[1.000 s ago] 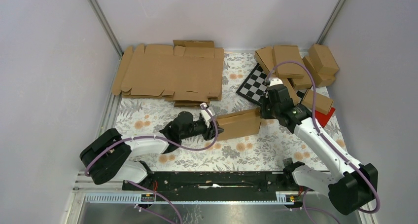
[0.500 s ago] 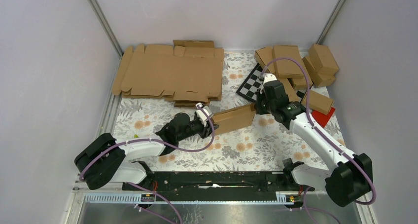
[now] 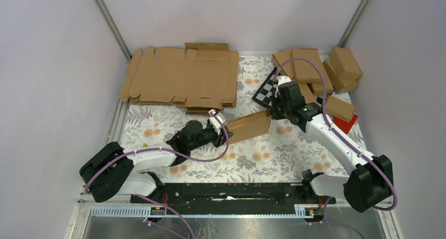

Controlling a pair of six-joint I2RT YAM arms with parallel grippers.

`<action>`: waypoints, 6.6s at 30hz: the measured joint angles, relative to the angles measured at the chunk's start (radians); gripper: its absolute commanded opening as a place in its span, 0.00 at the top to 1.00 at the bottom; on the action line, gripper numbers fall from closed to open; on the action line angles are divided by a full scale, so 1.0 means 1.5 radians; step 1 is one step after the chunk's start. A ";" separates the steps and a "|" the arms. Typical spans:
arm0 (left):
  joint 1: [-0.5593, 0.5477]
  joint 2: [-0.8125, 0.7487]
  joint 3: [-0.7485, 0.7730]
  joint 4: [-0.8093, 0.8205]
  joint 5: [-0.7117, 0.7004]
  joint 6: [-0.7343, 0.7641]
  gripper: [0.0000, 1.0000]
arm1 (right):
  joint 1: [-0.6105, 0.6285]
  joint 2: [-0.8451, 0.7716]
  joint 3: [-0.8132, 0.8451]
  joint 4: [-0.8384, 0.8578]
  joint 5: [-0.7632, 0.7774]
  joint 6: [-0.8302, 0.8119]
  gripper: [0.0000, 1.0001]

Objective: Fold the paper box

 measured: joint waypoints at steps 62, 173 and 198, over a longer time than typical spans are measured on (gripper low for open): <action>-0.022 0.028 0.039 -0.035 -0.043 0.035 0.87 | -0.011 0.010 -0.063 0.164 0.038 0.157 0.69; 0.014 0.038 0.045 -0.056 0.064 0.007 0.87 | -0.032 0.178 0.087 -0.096 -0.537 -0.846 0.18; 0.025 -0.063 -0.013 -0.050 -0.019 -0.047 0.19 | 0.023 0.172 0.095 -0.069 -0.386 -0.643 0.57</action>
